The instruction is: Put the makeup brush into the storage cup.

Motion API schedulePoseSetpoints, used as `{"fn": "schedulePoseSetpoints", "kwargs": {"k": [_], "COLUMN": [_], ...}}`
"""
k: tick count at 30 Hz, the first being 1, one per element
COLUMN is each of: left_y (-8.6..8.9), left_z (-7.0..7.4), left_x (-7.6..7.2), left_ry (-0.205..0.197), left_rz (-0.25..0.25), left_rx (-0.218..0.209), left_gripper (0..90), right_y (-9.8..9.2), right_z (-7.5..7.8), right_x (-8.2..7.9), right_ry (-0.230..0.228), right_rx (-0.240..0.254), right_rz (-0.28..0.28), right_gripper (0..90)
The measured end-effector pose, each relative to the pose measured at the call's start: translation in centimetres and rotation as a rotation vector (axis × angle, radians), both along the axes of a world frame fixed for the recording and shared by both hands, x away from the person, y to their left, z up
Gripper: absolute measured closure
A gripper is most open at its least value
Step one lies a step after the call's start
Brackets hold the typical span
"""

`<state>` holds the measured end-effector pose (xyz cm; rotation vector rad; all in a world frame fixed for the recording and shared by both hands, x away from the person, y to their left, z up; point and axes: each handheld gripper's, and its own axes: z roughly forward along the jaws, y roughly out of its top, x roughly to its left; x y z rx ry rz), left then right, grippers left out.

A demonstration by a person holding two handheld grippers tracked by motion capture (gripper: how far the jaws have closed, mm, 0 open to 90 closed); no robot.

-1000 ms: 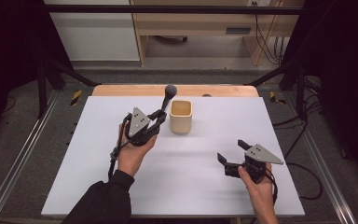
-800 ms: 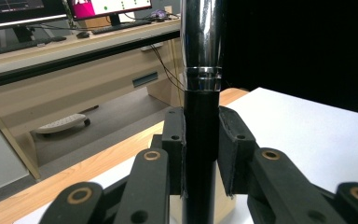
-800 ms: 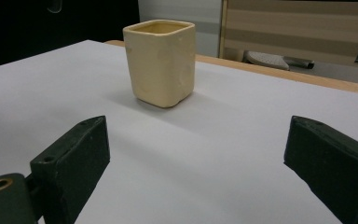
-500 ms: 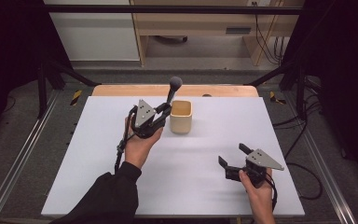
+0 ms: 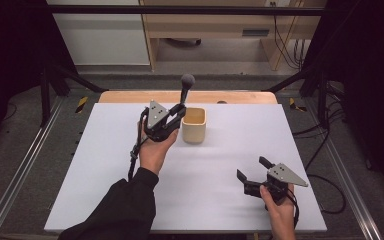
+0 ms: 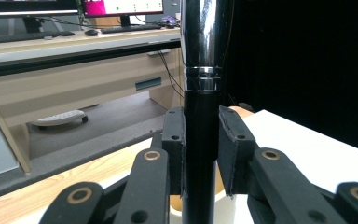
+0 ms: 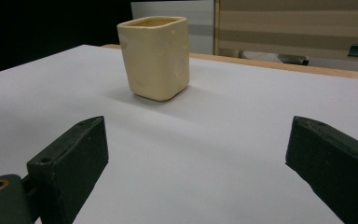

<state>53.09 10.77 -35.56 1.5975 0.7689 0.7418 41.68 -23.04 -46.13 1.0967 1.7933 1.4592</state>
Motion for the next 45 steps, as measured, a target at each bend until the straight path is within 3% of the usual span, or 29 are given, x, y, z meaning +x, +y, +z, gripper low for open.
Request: {"fn": "schedulePoseSetpoints", "kwargs": {"k": [6,10,23,32,40,45], "left_y": [0.2,0.2,0.3,-0.1,-1.2,-1.6], "left_z": [-0.2,-0.5,-0.4,-0.2,-0.4,-0.7], "left_x": [0.3,0.7,1.0,1.0,1.1,1.3], "left_ry": [-0.013,0.002,0.002,-0.004,-0.003,-0.001], "left_rz": [0.018,0.031,0.071,0.065,0.046,0.040], "left_rx": [0.002,-0.030,-0.078,-0.083,-0.076,-0.081], "left_gripper": [74.3,74.3,74.3,74.3,74.3,74.3], "right_y": [0.0,0.0,-0.2,-0.1,-0.4,-0.4], "right_z": [0.1,0.1,0.2,0.2,0.3,0.2], "right_x": [-0.1,-0.2,-0.2,-0.2,-0.3,-0.3], "right_ry": [-0.008,-0.009,-0.015,-0.021,-0.053,-0.078], "right_rx": [0.000,-0.003,0.001,0.000,0.013,-0.002], "right_rz": [0.002,0.002,-0.004,-0.009,-0.011,-0.010], "right_gripper": [5.9,5.7,5.5,5.3,5.2,5.1]}}
